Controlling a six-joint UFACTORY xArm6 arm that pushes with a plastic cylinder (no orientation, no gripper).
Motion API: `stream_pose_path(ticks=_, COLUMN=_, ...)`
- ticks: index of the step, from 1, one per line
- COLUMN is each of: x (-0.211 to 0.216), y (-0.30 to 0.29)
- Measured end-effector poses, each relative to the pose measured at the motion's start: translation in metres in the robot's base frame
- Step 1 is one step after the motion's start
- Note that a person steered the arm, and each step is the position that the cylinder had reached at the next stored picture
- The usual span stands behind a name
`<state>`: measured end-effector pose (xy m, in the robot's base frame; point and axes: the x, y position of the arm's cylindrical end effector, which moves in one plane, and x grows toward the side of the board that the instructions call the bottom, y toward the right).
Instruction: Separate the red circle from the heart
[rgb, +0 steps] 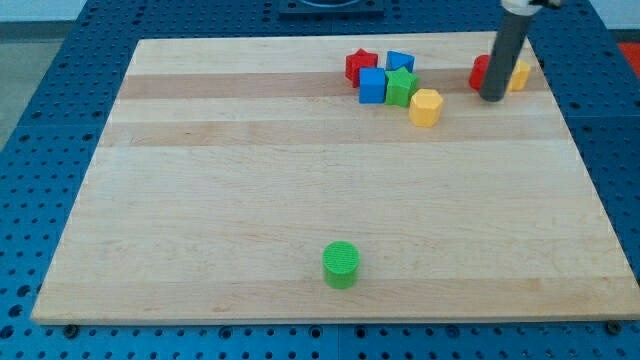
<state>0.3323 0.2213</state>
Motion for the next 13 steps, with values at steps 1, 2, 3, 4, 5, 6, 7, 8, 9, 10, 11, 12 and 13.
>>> stream_pose_path(ticks=1, x=0.023, y=0.028)
stream_pose_path(ticks=2, x=0.047, y=0.053)
stream_pose_path(ticks=3, x=0.036, y=0.078)
stream_pose_path(ticks=4, x=0.002, y=0.077)
stream_pose_path(ticks=5, x=-0.011, y=0.071)
stream_pose_path(ticks=6, x=-0.012, y=0.064)
stream_pose_path(ticks=7, x=-0.024, y=0.062)
stream_pose_path(ticks=8, x=-0.035, y=0.054)
stream_pose_path(ticks=9, x=-0.043, y=0.044)
stream_pose_path(ticks=10, x=-0.043, y=0.027)
stream_pose_path(ticks=11, x=-0.043, y=0.01)
stream_pose_path(ticks=12, x=-0.043, y=-0.005)
stream_pose_path(ticks=13, x=-0.043, y=-0.019)
